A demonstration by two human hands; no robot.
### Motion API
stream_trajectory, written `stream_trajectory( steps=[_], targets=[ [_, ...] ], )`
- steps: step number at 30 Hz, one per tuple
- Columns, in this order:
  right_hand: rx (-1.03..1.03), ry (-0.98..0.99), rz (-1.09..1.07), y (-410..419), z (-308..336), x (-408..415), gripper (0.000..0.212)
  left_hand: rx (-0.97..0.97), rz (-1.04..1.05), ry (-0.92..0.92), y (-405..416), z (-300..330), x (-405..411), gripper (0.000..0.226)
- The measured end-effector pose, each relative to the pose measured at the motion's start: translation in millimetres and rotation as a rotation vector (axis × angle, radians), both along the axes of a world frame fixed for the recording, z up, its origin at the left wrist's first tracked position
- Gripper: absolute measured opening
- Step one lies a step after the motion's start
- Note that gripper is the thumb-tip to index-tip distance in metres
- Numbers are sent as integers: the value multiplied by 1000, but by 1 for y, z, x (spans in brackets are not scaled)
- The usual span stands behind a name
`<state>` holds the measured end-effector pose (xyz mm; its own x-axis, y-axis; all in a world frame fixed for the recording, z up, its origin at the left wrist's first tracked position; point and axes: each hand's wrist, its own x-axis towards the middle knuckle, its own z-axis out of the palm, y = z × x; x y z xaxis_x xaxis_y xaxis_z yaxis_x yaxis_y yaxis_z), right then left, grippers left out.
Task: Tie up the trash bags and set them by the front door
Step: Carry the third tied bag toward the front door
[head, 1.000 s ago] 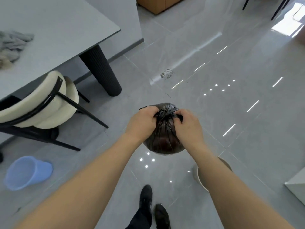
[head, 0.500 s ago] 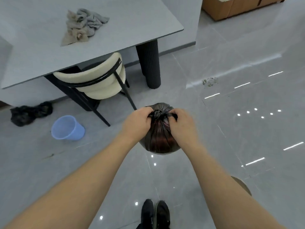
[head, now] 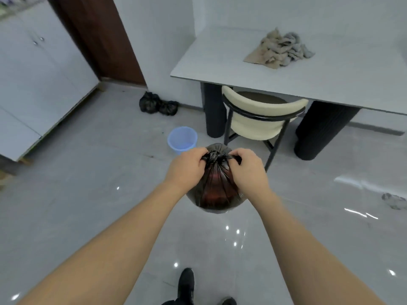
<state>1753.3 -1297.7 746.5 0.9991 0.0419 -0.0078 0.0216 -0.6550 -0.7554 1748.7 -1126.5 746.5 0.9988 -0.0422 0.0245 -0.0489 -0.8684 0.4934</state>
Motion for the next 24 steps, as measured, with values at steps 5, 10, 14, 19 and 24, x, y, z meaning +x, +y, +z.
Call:
stream_trajectory(
  steps=[5,10,14,19,24],
  targets=[
    [-6,9,127,112,11,43,18,-14,164,-10,108,4,17,33],
    [-10,16,193,213,21,94,19,-21,231,-16,209,2,60,34],
    [-17,25,196,272,22,142,20,-33,230,-35,268,4,108,34],
    [-11,65,179,324,17,226,22,-19,234,12,319,7,190,27],
    [56,84,221,378,23,324,20,-40,272,-2,372,14,280,29]
  ],
)
